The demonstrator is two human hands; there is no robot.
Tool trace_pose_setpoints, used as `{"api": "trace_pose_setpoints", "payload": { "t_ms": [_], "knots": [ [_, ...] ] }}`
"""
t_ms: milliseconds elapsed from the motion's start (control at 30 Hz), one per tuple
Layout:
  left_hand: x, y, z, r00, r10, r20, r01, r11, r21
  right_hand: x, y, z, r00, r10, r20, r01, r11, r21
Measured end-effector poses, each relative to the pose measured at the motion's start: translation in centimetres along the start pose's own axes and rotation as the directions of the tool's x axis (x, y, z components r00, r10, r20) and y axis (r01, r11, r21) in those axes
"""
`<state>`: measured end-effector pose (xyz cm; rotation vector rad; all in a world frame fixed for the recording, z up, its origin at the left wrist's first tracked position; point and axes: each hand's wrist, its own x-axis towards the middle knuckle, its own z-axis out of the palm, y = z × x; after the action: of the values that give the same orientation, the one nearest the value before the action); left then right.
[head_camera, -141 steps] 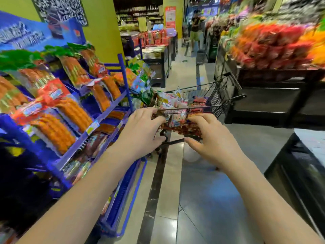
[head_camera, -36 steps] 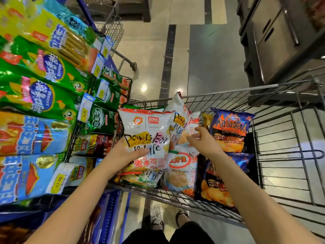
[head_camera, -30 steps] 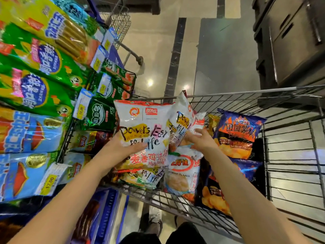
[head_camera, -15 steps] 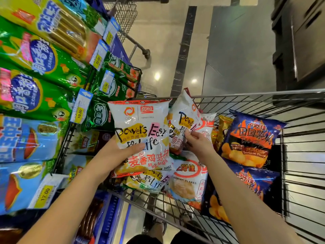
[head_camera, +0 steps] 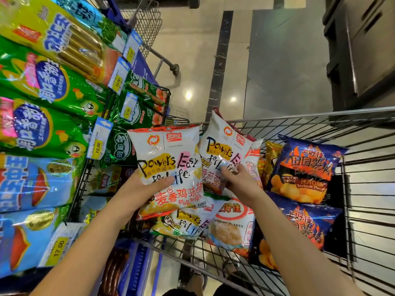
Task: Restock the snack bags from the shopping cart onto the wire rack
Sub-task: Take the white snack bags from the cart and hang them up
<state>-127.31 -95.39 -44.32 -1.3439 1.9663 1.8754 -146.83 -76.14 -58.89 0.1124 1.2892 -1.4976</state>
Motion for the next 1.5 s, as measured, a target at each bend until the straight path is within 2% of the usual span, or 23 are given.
{"api": "trace_pose_setpoints", "payload": {
  "t_ms": [167,433,667,800,1000,1233,1433,1500],
  "knots": [
    [0.0,0.1,-0.6,1.000,0.003,0.005,-0.003,1.000,-0.004,-0.9,0.8,-0.7,0.989,-0.040,0.139,0.050,0.996,-0.069],
    [-0.9,0.6,-1.3,0.997,0.052,0.058,-0.054,0.998,0.035,-4.5,-0.4,0.4,0.994,-0.098,0.051,0.101,0.994,-0.048],
    [-3.5,3.1,-2.0,0.985,0.132,0.112,-0.137,0.990,0.032,-11.7,-4.8,0.1,0.977,-0.209,0.042,0.213,0.949,-0.231],
    [-5.6,4.2,-2.8,0.970,0.173,0.171,-0.175,0.985,-0.002,-17.1,-7.1,0.2,0.959,-0.284,0.014,0.278,0.926,-0.257],
    [-7.8,4.9,-3.0,0.963,0.235,0.134,-0.223,0.970,-0.100,-23.0,-9.0,2.0,0.935,-0.353,-0.032,0.331,0.901,-0.280],
    [-11.1,4.7,-3.7,0.969,0.220,0.110,-0.193,0.958,-0.212,-25.2,-9.9,3.4,0.937,-0.349,0.015,0.333,0.879,-0.341],
    [-14.1,1.1,-4.3,0.953,0.304,0.009,-0.290,0.916,-0.276,-24.9,-10.6,4.1,0.945,-0.294,0.141,0.325,0.833,-0.447],
    [-16.0,0.0,-3.6,0.951,0.301,-0.076,-0.310,0.908,-0.280,-24.6,-11.0,4.2,0.943,-0.264,0.202,0.331,0.813,-0.480]
  ]
}}
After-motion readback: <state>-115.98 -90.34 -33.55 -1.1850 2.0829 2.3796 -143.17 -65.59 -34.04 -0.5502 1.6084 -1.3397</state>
